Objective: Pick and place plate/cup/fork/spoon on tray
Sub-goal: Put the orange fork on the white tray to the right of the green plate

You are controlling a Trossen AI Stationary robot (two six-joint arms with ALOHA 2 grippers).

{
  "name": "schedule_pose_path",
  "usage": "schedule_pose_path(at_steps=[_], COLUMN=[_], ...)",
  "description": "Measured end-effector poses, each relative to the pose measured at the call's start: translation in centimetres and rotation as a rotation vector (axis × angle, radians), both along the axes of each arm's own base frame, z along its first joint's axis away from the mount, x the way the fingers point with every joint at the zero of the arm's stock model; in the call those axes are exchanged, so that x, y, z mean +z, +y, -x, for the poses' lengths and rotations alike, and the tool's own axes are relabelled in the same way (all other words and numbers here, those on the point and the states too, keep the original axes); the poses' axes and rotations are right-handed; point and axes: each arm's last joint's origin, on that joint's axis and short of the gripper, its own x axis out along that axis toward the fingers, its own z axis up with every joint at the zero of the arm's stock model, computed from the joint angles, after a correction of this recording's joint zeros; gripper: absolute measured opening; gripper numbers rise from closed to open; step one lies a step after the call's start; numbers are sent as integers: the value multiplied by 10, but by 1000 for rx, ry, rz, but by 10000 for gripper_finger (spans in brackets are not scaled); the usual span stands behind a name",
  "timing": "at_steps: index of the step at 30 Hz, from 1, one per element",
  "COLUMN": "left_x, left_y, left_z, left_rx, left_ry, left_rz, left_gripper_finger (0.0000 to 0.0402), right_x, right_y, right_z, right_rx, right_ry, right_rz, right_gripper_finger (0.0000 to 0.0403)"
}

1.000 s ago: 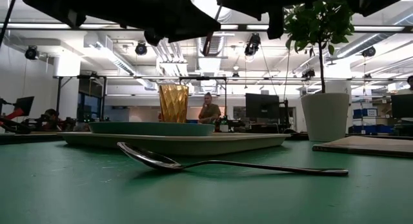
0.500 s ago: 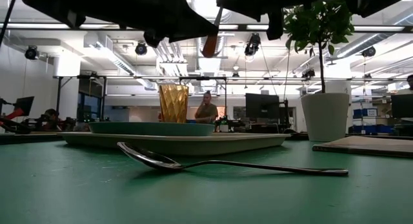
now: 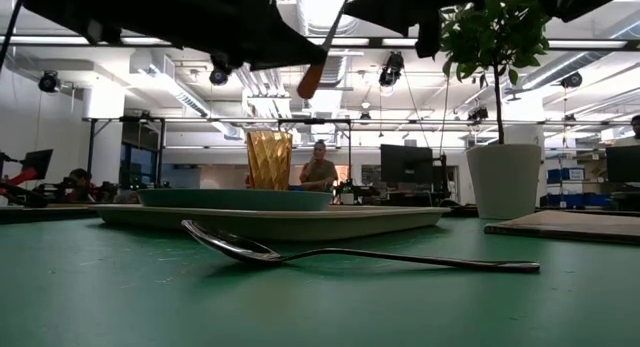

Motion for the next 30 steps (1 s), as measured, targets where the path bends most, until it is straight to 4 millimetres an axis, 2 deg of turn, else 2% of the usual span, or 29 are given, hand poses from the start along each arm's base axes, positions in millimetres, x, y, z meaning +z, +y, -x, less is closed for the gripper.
schedule_pose_path(at_steps=[6,11,18,24,30], left_x=[7,20,24,22,22], left_y=[-18,-35,-50,-48,-38], left_z=[10,17,25,27,23], left_rx=[186,346,379,467,537], left_ry=[70,202,414,536,486], left_rz=[-202,-421,-708,-787,-685], left_gripper_finger=[0,0,0,0,0], right_x=[12,23,33,37,21], right_y=[-1,-4,-8,-8,6], right_z=[11,31,67,85,74], right_rx=[10,47,318,306,187], right_ry=[59,166,400,437,466], right_rz=[-9,-63,-113,-240,-78], right_gripper_finger=[194,211,210,210,210])
